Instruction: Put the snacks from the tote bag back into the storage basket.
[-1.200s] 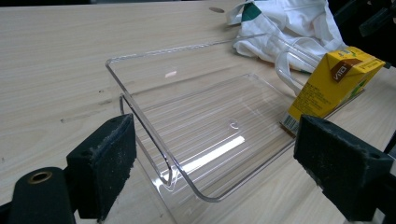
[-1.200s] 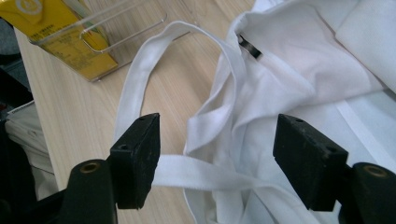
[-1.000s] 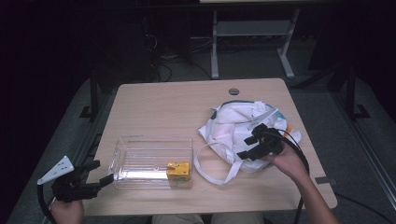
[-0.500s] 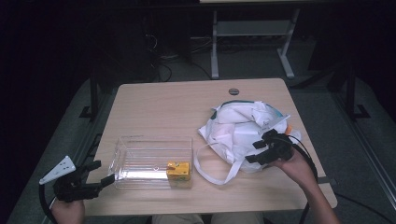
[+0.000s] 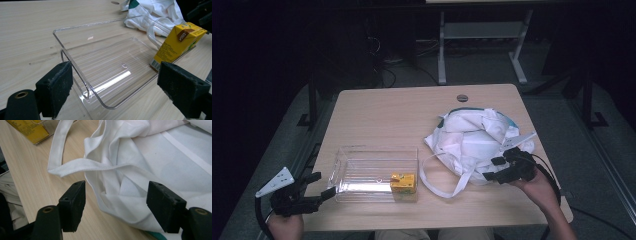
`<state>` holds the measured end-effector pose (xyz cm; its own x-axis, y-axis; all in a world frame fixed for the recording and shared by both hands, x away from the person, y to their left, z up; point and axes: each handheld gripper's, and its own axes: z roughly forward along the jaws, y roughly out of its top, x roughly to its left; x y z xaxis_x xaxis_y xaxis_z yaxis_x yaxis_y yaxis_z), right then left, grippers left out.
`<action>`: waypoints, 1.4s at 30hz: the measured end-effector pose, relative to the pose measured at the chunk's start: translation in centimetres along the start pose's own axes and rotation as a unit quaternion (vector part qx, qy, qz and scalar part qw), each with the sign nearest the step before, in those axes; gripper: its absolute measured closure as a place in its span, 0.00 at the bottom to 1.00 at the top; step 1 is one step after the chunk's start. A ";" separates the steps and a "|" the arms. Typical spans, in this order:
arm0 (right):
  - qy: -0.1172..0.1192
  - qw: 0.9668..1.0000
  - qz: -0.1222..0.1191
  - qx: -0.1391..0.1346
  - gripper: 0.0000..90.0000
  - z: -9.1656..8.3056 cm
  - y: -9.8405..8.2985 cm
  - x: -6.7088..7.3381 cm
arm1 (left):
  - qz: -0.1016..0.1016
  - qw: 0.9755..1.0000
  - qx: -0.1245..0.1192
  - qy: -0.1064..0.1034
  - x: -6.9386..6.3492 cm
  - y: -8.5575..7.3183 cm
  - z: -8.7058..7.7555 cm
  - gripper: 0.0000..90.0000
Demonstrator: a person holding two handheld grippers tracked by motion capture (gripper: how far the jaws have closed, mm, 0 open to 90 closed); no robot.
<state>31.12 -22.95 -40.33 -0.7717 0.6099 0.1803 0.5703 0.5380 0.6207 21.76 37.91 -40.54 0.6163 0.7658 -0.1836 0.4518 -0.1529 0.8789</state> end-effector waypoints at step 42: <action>-0.036 0.996 0.018 -0.074 0.31 -2.5 -6.8 0.8 | 0.007 1.000 0.004 -0.005 -0.1 0.0 0.2 0.14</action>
